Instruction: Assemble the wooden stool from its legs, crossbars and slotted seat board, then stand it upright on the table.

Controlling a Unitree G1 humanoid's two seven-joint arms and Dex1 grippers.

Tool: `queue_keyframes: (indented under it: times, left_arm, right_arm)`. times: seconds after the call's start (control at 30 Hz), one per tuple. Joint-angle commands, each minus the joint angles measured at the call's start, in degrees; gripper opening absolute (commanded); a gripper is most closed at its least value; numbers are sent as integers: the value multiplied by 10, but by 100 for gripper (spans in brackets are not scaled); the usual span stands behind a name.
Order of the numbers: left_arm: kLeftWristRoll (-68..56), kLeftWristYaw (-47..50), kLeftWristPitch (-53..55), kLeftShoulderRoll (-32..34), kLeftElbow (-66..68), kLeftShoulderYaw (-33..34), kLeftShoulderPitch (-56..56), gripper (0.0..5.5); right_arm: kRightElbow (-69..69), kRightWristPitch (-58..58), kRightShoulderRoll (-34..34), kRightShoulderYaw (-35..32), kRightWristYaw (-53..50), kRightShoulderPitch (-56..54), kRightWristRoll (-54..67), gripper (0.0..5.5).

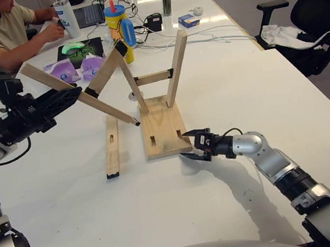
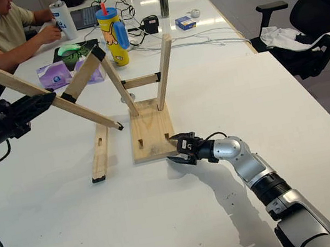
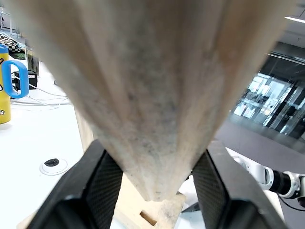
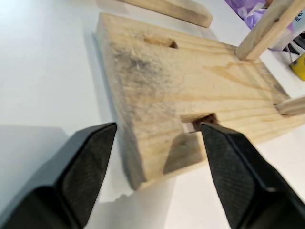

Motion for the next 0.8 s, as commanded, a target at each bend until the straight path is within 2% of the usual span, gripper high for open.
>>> queue_keyframes:
  times: [0.03, 0.27, 0.37, 0.47, 0.57, 0.7, 0.8]
  left_arm:
    - [30, -8, -29, -22, -11, -20, 7, 203]
    - [91, -2, -90, -70, -31, -69, 5, 203]
    - [118, -7, -111, -86, -30, -98, -6, 203]
    - [143, -12, -130, -100, -23, -124, -23, 203]
    - [167, -21, -147, -107, -8, -143, -37, 203]
    - [187, -36, -160, -111, 10, -158, -47, 203]
    - [199, -46, -166, -111, 19, -165, -51, 203]
  right_arm:
    - [32, -20, -14, -18, -15, -25, -24, 328]
    - [69, -41, -43, -42, -8, -48, -35, 328]
    - [26, 7, -36, -59, 43, -35, 26, 328]
    - [-44, 125, -1, -98, 66, -18, 133, 328]
    - [-89, 218, 38, -126, 42, -13, 199, 301]
    - [-103, 252, 97, -113, -56, 0, 164, 241]
    - [-96, 297, 134, -104, -109, 13, 151, 237]
